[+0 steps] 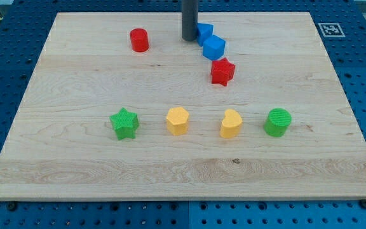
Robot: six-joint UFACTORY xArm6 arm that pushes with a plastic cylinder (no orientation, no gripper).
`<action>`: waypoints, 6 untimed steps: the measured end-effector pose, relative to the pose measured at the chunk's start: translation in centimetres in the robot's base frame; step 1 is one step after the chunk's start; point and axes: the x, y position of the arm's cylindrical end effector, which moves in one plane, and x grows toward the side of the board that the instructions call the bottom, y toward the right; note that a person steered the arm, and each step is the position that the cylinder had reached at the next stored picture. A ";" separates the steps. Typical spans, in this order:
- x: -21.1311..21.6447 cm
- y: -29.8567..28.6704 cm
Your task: Separate the blue cube and blue triangle
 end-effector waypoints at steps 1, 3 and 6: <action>-0.1 0.2; 3.2 2.3; 1.7 5.3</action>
